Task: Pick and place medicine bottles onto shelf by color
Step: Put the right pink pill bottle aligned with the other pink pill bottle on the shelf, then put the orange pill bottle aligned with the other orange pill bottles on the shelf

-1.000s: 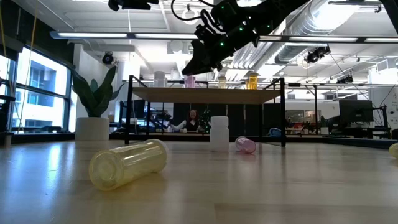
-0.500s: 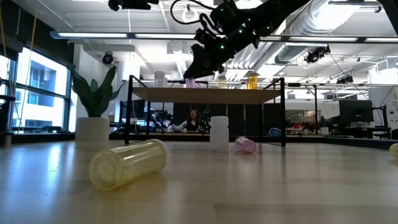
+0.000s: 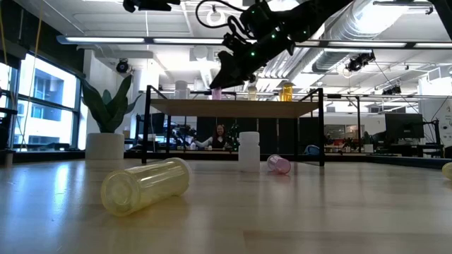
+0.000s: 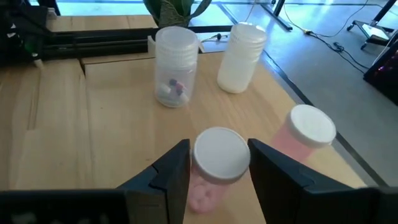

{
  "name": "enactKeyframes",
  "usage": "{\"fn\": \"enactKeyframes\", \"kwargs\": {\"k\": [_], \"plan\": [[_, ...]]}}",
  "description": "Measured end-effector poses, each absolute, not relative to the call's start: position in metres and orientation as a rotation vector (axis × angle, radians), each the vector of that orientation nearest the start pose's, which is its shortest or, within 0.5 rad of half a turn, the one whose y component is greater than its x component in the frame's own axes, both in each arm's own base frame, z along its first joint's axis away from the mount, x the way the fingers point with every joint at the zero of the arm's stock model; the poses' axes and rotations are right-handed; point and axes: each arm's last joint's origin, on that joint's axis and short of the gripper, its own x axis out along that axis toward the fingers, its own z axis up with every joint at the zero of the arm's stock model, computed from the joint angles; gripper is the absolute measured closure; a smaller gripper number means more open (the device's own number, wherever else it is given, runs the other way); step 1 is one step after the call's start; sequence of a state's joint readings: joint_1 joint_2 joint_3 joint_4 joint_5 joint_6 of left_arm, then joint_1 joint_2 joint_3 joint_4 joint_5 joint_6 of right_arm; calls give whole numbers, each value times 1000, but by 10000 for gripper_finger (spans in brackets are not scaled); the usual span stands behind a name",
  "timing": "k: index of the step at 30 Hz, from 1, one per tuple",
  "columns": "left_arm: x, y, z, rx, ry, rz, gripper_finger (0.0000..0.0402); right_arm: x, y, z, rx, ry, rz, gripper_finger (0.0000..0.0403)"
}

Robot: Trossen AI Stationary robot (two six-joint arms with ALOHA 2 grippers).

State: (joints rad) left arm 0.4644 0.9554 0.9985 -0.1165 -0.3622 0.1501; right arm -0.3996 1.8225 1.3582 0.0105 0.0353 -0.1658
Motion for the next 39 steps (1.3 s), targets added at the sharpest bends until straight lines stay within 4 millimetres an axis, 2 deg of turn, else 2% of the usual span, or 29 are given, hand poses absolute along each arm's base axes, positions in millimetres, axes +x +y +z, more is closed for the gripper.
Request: {"fn": "enactKeyframes", "kwargs": {"k": [25,34,39], "plan": [[178,101,383,140,138,819,163,389,-164,272,-71,399,-380,252],[178,101,382,140,141,819,163,394,-166,313,-84,388,-376,252],[177,100,378,137,187,809,163,391,-165,338,-55,445,-372,252]]}}
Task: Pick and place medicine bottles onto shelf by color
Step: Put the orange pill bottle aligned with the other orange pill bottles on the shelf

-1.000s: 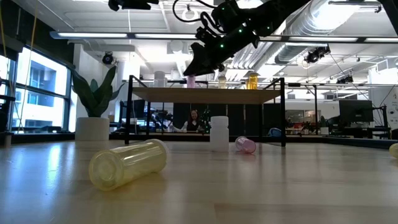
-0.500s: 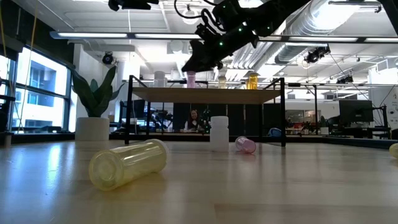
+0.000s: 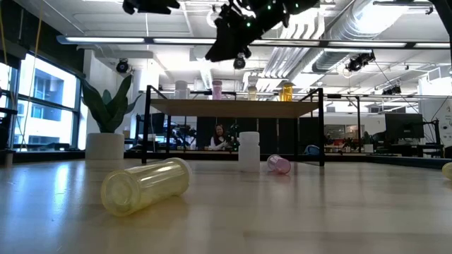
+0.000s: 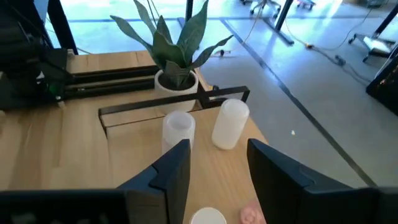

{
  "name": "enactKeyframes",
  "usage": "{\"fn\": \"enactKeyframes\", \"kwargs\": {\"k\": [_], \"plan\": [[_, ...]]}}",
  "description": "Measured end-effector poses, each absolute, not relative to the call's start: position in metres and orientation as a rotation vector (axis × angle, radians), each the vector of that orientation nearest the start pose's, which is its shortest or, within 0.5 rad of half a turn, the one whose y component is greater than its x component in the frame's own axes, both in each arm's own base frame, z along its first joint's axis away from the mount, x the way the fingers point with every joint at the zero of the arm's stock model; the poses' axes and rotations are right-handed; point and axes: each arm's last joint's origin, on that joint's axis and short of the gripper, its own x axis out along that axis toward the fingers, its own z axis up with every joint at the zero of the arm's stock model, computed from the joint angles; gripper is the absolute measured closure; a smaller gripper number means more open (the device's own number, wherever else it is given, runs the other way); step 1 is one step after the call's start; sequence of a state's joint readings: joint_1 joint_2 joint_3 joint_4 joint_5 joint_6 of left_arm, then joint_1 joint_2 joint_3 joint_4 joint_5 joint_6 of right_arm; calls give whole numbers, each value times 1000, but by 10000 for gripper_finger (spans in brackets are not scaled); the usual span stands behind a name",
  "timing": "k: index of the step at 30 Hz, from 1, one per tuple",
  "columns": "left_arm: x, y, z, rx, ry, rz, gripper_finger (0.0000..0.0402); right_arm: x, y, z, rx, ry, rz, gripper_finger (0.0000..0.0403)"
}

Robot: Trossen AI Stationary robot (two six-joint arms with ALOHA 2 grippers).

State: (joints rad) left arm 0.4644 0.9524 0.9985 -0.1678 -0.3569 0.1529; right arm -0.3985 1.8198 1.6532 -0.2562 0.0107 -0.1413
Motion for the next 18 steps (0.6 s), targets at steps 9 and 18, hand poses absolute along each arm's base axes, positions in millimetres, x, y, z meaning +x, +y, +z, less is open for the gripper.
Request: {"fn": "enactKeyframes", "kwargs": {"k": [9,18], "plan": [[177,98,375,130,218,742,163,383,-156,360,45,566,-350,252],[170,94,375,89,230,721,163,372,-123,343,105,762,-285,252]]}}
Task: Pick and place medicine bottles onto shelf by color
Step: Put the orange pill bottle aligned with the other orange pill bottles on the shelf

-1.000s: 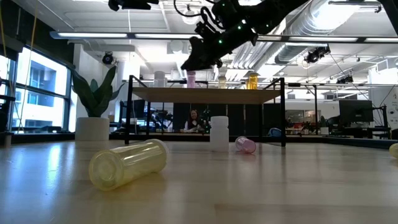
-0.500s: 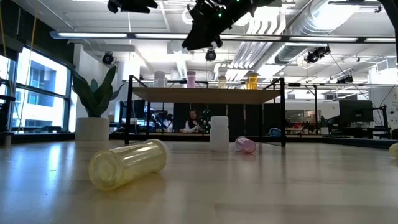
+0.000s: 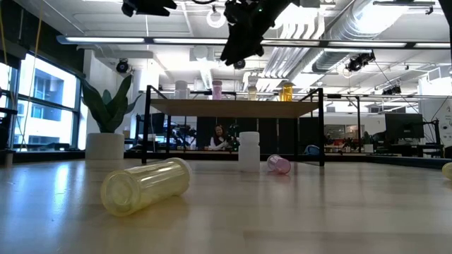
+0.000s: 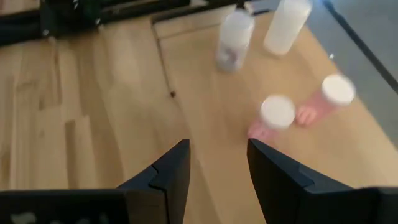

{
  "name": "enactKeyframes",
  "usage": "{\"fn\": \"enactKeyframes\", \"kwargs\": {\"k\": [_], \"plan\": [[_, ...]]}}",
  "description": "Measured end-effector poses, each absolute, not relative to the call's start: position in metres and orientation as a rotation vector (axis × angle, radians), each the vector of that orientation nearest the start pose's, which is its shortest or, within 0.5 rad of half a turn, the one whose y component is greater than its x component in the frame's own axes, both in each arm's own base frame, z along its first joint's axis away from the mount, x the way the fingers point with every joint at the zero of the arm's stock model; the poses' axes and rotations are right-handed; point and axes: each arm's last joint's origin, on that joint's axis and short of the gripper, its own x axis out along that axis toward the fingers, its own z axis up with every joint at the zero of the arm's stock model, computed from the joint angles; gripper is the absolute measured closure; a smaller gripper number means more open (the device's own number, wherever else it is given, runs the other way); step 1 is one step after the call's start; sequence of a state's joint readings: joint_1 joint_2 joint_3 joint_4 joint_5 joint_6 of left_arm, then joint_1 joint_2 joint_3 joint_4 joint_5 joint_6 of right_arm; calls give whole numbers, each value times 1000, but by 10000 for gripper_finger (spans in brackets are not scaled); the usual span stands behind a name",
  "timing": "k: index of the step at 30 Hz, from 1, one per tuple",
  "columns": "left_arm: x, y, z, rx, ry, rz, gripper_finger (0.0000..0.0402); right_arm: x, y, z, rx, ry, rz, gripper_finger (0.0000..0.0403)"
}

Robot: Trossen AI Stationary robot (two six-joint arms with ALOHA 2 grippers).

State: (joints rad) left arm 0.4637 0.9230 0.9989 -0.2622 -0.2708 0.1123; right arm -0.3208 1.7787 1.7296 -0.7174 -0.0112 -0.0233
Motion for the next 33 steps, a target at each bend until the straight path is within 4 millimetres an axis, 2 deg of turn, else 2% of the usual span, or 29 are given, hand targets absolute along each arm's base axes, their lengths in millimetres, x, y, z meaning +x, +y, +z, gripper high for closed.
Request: {"fn": "enactKeyframes", "kwargs": {"k": [9,15,23,29,33], "plan": [[171,84,377,-8,183,658,163,338,-93,350,99,770,-241,252],[175,76,377,-40,173,583,163,300,-83,335,192,805,-279,252],[178,66,372,-179,185,513,163,253,-56,325,380,782,-319,252],[178,59,362,-294,272,509,163,230,-39,317,514,795,-344,252],[177,52,355,-372,332,500,163,222,-29,309,560,876,-367,252]]}}
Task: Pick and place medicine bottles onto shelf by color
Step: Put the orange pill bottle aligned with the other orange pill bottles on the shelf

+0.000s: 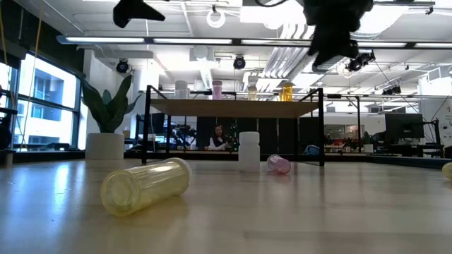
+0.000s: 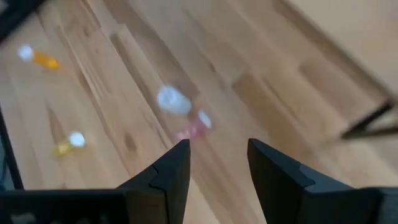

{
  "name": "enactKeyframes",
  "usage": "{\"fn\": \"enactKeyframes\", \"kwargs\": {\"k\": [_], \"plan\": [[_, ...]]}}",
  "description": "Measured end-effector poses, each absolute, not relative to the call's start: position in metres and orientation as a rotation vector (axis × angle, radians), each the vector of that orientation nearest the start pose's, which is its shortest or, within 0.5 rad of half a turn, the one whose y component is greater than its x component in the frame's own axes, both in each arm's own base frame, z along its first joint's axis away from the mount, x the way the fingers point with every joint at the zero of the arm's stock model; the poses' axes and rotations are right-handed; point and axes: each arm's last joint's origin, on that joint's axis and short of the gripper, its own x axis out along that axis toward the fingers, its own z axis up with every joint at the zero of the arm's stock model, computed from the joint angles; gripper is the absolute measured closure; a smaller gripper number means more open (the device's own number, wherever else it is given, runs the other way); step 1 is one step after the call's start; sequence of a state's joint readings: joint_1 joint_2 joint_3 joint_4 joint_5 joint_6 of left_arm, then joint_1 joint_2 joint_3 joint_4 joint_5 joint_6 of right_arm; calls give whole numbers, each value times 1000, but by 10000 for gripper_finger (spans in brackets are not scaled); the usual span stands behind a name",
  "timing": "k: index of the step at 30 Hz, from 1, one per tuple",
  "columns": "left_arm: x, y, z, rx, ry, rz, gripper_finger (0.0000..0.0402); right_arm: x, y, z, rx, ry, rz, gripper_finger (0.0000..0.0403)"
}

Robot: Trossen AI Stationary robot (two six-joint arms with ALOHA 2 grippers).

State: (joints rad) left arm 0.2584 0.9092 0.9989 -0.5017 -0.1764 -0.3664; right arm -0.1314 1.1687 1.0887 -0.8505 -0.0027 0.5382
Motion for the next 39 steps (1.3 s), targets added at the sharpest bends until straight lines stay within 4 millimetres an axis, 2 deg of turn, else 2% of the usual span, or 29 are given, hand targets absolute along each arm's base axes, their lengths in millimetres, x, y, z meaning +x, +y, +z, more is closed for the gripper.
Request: {"fn": "enactKeyframes", "kwargs": {"k": [6,11,20,27,33,39], "plan": [[179,37,343,-465,453,469,163,218,-14,293,562,963,-355,252],[186,21,331,-476,552,473,163,217,-1,284,534,1010,-315,252],[204,0,319,-457,616,438,163,216,16,284,570,1025,-292,252],[215,-15,309,-422,673,399,163,216,19,284,556,1025,-286,252],[216,-30,306,-451,695,348,163,219,21,287,600,974,-295,252],[211,-53,305,-470,721,271,163,218,36,287,665,918,-386,252]]}}
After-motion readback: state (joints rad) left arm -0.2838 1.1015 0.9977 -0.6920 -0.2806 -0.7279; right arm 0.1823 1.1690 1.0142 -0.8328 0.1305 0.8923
